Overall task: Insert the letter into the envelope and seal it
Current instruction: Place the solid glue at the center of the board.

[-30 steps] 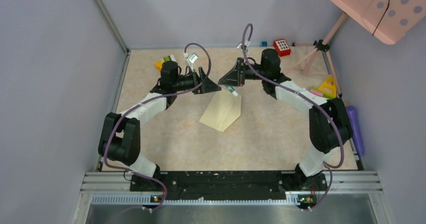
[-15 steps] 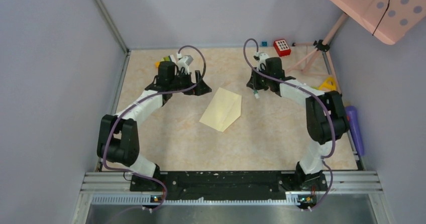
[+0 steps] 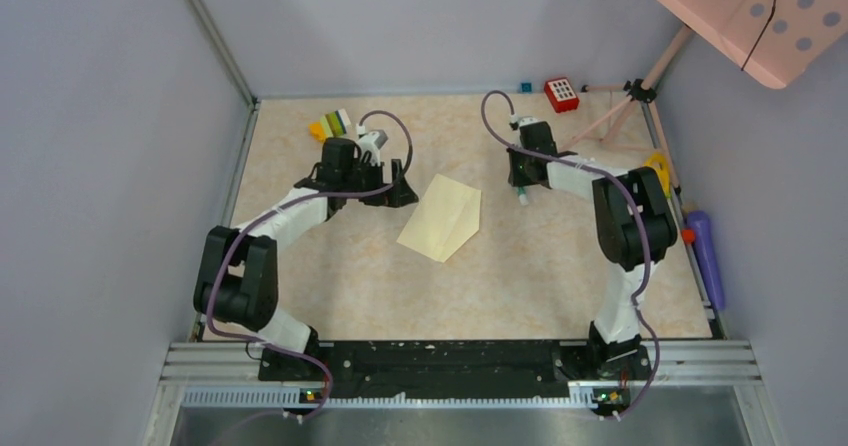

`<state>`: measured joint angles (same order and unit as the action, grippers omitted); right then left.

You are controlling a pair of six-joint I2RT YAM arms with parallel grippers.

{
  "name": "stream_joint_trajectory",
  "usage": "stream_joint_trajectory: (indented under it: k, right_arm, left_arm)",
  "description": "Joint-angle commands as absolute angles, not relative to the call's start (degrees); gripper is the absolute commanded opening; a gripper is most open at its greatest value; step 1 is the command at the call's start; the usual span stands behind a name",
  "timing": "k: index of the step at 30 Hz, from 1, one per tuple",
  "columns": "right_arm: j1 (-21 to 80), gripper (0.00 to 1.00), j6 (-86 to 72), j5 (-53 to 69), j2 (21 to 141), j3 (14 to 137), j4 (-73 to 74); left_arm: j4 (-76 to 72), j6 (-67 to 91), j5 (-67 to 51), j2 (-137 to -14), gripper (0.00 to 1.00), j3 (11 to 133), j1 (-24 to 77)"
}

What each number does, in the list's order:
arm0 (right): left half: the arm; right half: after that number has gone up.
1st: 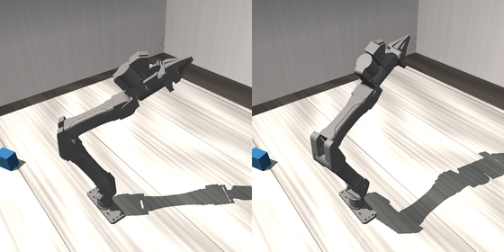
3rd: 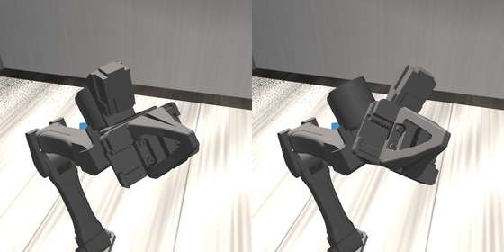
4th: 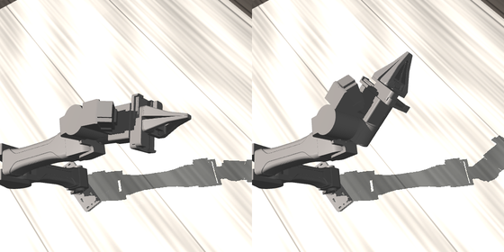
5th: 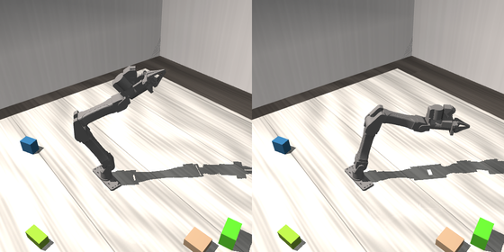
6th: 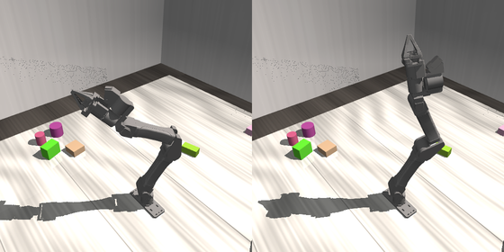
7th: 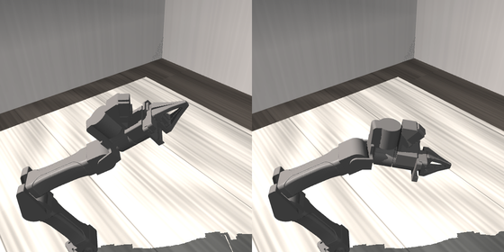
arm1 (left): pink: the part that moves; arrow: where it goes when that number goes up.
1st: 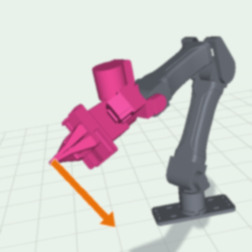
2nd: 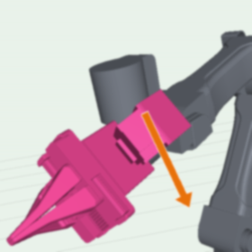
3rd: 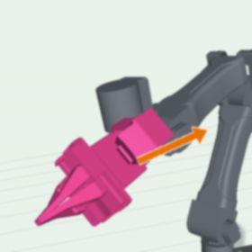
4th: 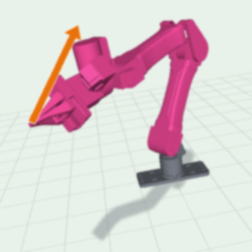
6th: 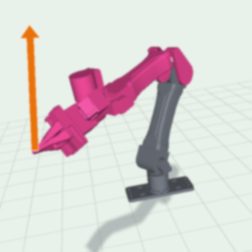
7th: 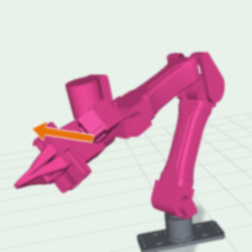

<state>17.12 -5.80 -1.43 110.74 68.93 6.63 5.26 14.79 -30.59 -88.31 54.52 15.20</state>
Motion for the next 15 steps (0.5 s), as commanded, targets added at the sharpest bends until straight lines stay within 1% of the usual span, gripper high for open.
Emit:
stream_joint_trajectory:
  k: [1,3,5,10,15]
  right_arm:
    - [17.47,0.15,-5.83,-4.77,112.84,73.00,8.93]
    - [17.48,0.20,-5.94,-4.99,113.28,73.72,9.19]
    - [17.45,0.27,-5.89,-5.28,113.62,74.21,9.34]
    - [17.36,0.41,-5.66,-6.34,113.86,75.22,9.64]
    - [17.40,0.48,-5.04,-6.83,113.40,76.49,9.77]
  left_arm:
    - [3.21,14.85,-31.07,-89.12,0.97,53.19,15.81]
    - [2.36,15.36,-31.45,-89.37,0.98,52.31,15.98]
    - [2.43,15.52,-31.56,-90.08,0.98,52.10,16.33]
    - [1.62,16.07,-31.80,-91.95,0.99,51.52,16.68]
    - [0.45,16.95,-31.83,-93.38,0.99,50.95,16.70]
